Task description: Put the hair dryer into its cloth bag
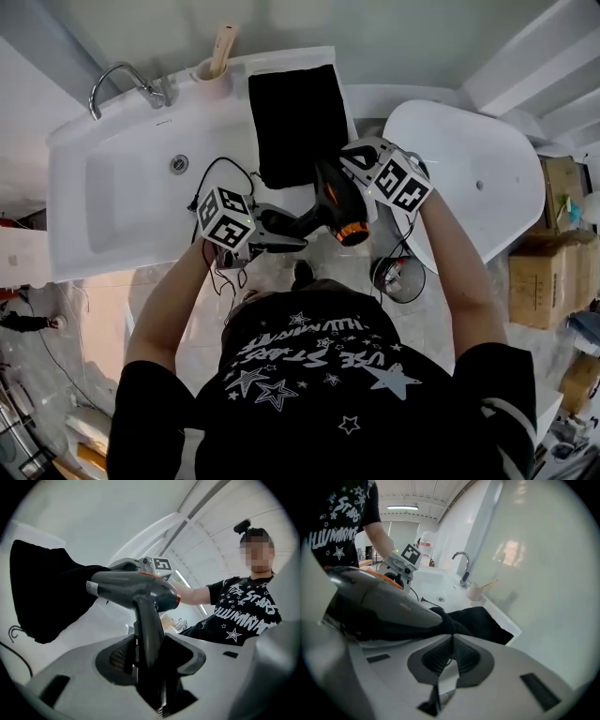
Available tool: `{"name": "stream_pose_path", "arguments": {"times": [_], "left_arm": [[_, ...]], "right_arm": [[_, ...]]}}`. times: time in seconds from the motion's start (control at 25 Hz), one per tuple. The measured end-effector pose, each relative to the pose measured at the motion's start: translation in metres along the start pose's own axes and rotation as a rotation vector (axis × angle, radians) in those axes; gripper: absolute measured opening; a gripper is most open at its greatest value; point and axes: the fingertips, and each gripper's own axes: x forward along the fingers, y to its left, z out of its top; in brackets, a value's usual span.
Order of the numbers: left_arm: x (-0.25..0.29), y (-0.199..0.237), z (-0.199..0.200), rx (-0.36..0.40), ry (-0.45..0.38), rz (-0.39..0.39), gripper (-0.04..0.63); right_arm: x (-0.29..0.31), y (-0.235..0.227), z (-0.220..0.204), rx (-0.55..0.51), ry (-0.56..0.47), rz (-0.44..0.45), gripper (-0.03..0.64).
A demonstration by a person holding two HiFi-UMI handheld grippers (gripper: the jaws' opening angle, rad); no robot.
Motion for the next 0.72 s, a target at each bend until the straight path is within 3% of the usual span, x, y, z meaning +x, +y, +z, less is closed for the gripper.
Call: {"name": "stream_pose_path", "arguments": {"times": [0.16, 0.4, 0.72], "left_arm": [[-0.008, 0.012, 0.006, -0.040, -0.004, 0.051, 0.196], [-0.019, 0.029, 0.011, -0.034, 0.022, 0.142, 0.196], [-0.032, 0.063, 0.020, -0.063, 0.032, 0.328, 0.195]], "right_arm": [[0.001, -0.002, 0.004, -0.013, -0.016, 0.020, 0.014], [0.001, -0.005, 0.007, -0.022, -0.032, 0.031, 0.014], [-0.001, -0.012, 0.009, -0.032, -0.040, 0.024, 0.014]]}}
